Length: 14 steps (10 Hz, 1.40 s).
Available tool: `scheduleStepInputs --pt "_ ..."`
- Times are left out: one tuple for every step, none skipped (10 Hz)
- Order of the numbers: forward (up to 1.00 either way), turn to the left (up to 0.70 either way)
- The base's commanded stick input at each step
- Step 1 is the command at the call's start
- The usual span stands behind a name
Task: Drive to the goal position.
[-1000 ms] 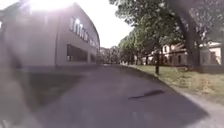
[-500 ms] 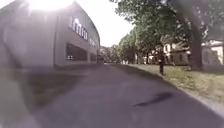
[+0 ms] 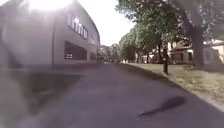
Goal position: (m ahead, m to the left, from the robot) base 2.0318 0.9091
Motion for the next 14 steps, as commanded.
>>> scheduleStepInputs --pt "0.7 0.0" --pt "0.7 0.0" --pt "0.7 0.0" --pt "0.7 0.0" --pt "0.7 0.0" --pt "0.7 0.0" --pt "0.7 0.0" --pt "0.7 0.0" --pt "0.7 0.0" --pt "0.7 0.0" --pt "0.7 0.0" --pt "0.7 0.0" --pt "0.7 0.0" --pt "0.7 0.26"
